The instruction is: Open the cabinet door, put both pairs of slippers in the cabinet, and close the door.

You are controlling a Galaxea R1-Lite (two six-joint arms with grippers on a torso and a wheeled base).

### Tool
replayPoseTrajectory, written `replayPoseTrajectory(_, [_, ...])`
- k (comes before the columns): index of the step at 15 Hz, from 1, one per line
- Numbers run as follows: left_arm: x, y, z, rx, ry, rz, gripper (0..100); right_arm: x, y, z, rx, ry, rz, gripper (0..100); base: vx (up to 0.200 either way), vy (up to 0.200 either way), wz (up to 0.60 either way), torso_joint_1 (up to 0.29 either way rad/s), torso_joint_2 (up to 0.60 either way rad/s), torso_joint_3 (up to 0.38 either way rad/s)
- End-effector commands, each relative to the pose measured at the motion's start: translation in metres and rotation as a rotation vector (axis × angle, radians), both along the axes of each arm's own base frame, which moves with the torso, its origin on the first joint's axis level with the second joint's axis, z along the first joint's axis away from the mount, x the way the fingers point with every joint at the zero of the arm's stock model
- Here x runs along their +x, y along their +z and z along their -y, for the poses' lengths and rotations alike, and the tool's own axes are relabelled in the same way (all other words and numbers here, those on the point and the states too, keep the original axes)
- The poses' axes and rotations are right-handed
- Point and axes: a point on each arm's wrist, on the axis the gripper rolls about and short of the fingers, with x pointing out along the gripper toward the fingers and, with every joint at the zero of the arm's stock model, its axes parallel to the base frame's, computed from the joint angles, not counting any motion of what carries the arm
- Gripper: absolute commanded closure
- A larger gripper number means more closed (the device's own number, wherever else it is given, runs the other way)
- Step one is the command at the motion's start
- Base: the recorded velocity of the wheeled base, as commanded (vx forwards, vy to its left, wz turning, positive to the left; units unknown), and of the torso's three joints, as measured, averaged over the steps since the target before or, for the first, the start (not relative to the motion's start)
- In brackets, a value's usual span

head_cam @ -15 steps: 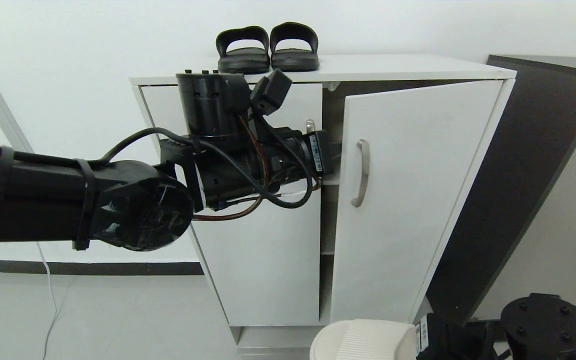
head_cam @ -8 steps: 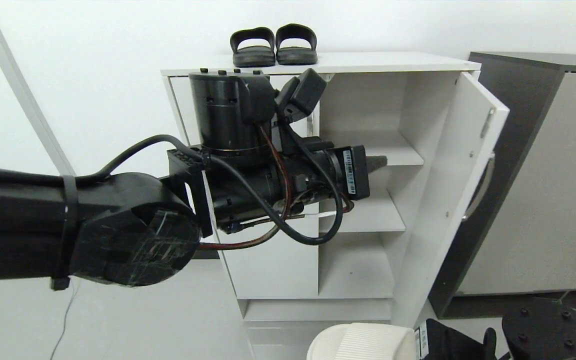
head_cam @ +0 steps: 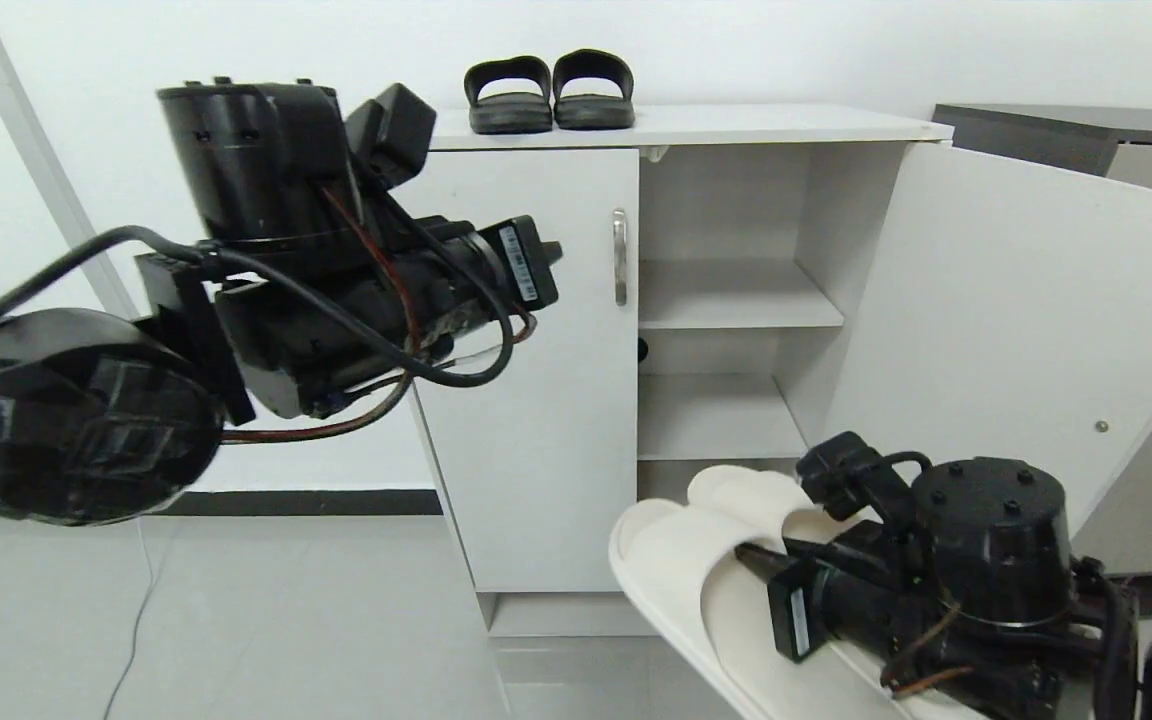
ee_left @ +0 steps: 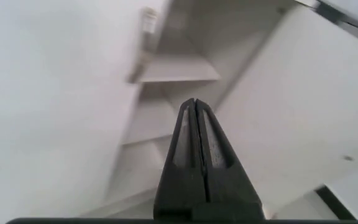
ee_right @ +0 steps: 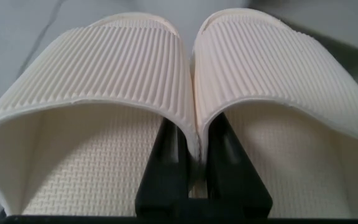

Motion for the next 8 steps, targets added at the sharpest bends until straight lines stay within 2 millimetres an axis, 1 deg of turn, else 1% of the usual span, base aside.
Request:
replayPoseTrajectory(1, [-0.049, 0.022, -0.043, 0.038, 0.154, 0.037, 100, 0.031, -0.007, -0.012, -0.013, -0.154, 0.013, 100, 0.000, 0.000, 0.00, 0.000, 0.00, 0.000])
replayPoseTrajectory(2, [-0.077, 0.022, -0.063, 0.070, 0.215, 0.027, 100, 0.042, -0.008, -0.013, -0.018, -0.222, 0.031, 100, 0.000, 0.000, 0.00, 0.000, 0.00, 0.000])
replayPoseTrajectory(3, [-0.108, 0.015, -0.088, 0.095, 0.296, 0.017, 100, 0.049, -0.006, -0.013, -0.015, -0.277, 0.047, 100, 0.000, 0.000, 0.00, 0.000, 0.00, 0.000])
replayPoseTrajectory(4, [-0.135, 0.002, -0.119, 0.141, 0.400, 0.022, 100, 0.051, -0.004, -0.013, -0.016, -0.314, 0.059, 100, 0.000, 0.000, 0.00, 0.000, 0.00, 0.000])
replayPoseTrajectory(5, [-0.163, -0.009, -0.145, 0.176, 0.512, 0.045, 100, 0.051, -0.003, -0.012, -0.020, -0.341, 0.069, 100, 0.000, 0.000, 0.00, 0.000, 0.00, 0.000])
replayPoseTrajectory(6, [-0.190, -0.024, -0.161, 0.168, 0.604, 0.059, 100, 0.052, -0.002, -0.012, -0.020, -0.348, 0.073, 100, 0.000, 0.000, 0.00, 0.000, 0.00, 0.000])
replayPoseTrajectory(7, [-0.213, -0.037, -0.170, 0.160, 0.682, 0.078, 100, 0.051, -0.003, -0.013, -0.023, -0.343, 0.072, 100, 0.000, 0.000, 0.00, 0.000, 0.00, 0.000])
replayPoseTrajectory(8, [-0.237, -0.058, -0.177, 0.168, 0.752, 0.069, 100, 0.051, -0.005, -0.014, -0.027, -0.342, 0.069, 100, 0.000, 0.000, 0.00, 0.000, 0.00, 0.000])
